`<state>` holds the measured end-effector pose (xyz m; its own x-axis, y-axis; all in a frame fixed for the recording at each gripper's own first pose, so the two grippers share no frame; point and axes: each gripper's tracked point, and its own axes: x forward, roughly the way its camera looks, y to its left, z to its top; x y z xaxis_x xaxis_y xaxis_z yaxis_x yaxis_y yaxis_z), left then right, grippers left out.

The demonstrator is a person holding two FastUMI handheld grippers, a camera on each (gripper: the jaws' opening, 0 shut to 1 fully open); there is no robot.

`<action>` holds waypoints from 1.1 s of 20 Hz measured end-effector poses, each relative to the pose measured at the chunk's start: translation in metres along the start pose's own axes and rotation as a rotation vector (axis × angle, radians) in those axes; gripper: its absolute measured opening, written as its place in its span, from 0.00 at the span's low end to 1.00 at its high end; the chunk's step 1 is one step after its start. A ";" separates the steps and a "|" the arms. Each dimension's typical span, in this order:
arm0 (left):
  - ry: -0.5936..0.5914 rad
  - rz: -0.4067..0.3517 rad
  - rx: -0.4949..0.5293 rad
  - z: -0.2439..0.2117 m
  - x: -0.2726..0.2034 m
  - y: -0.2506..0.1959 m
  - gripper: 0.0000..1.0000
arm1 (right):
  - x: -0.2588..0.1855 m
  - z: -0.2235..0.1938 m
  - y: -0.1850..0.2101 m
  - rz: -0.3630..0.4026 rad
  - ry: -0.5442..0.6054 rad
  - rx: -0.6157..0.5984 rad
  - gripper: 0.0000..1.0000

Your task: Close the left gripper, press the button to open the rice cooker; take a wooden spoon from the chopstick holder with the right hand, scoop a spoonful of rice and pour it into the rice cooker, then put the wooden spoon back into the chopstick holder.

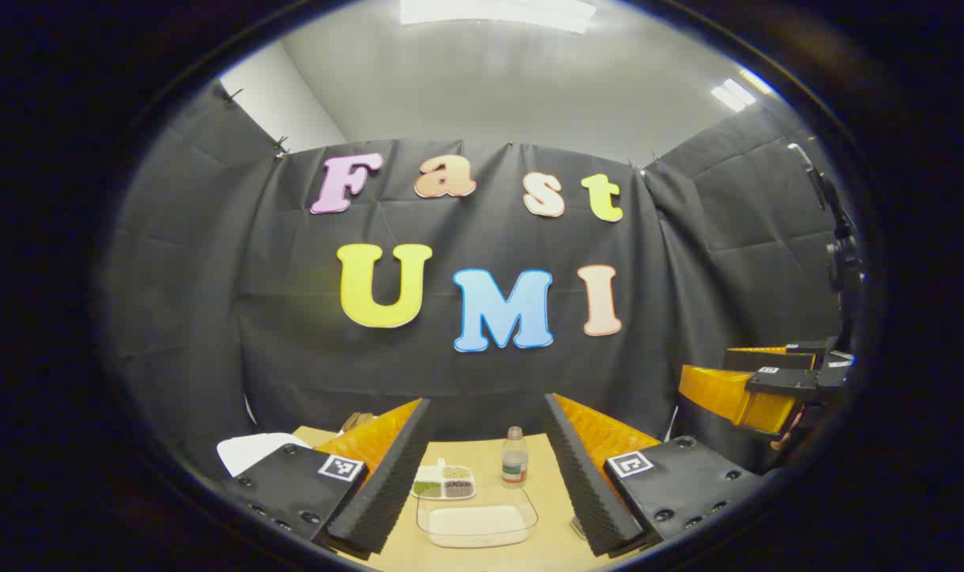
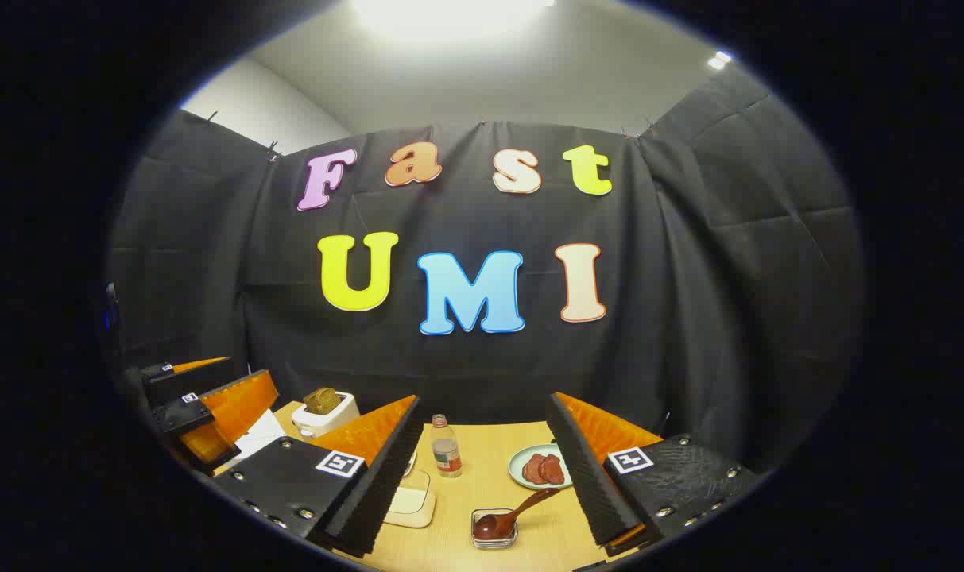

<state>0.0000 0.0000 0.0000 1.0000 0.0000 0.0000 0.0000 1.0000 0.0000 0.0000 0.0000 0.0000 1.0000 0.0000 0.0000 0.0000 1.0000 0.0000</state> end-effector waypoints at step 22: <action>0.002 0.044 -0.036 0.004 -0.003 0.001 0.98 | -0.001 -0.003 0.017 0.048 -0.003 0.005 0.96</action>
<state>-0.0028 0.0007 0.0040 0.9990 0.0437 -0.0028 -0.0438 0.9984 -0.0360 -0.0009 0.0173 -0.0032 0.9989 0.0477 0.0035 -0.0478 0.9988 0.0050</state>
